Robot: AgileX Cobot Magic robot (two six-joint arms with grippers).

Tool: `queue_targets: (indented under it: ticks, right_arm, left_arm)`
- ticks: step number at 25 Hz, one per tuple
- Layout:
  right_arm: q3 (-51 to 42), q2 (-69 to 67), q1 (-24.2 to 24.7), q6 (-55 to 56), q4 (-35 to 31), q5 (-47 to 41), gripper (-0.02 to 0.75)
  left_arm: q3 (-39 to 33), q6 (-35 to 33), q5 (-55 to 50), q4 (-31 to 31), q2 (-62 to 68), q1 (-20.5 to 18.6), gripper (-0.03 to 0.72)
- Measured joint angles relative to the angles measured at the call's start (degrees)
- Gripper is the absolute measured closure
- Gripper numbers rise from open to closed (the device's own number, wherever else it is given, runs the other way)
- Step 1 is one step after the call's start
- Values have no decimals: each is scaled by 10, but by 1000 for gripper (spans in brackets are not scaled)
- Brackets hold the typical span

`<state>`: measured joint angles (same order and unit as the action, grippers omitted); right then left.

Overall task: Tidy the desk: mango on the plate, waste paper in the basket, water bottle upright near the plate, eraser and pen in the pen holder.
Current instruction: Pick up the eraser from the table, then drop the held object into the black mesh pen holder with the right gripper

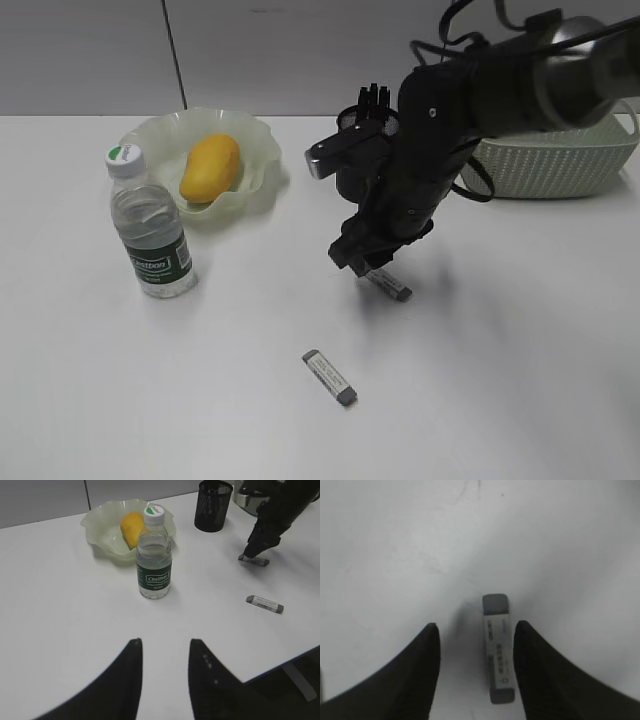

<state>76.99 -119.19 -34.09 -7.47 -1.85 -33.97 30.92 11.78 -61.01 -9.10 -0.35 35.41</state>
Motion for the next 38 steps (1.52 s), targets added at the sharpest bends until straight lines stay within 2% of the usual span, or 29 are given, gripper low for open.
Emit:
queue_targets:
  ticks: [5,7,11,13,14,16,18,20,24,26,28,30,33,34,36,38]
  right_arm:
    - [9,-38,-2,-1,14,-14,349]
    - [9,-44,-2,-1,19,-18,378]
    - [9,-44,-2,-1,23,-16,521]
    - [9,-44,-2,-1,23,-16,633]
    - [9,-43,-2,-1,23,-14,634]
    - [8,-29,-2,-1,24,0,634]
    - [7,11,-1,6,26,55,634]
    - [7,56,6,19,32,160,634]
    - [9,94,36,33,10,438,634]
    - [9,79,57,33,-18,532,634]
    - [8,48,74,33,-32,587,634]
    - [7,17,87,33,-42,624,634]
    - [6,-19,91,34,-50,627,627]
    - [6,-27,91,34,-50,624,603]
    - [6,-36,91,34,-51,605,497]
    - [6,-36,91,34,-51,580,349]
  left_arm:
    - [0,0,0,0,0,0,451]
    - [0,0,1,0,0,0,452]
    - [0,0,1,0,0,0,452]
    - [0,0,1,0,0,0,452]
    - [0,0,1,0,0,0,452]
    - [0,0,1,0,0,0,452]
    - [0,0,1,0,0,0,450]
    - [0,0,1,0,0,0,450]
    - [0,0,1,0,0,0,450]
    - [0,0,1,0,0,0,450]
    - [0,0,1,0,0,0,451]
    - [0,0,1,0,0,0,452]
    - [0,0,2,0,0,0,452]
    - [0,0,2,0,0,0,452]
    - [0,0,2,0,0,0,452]
    - [0,0,2,0,0,0,452]
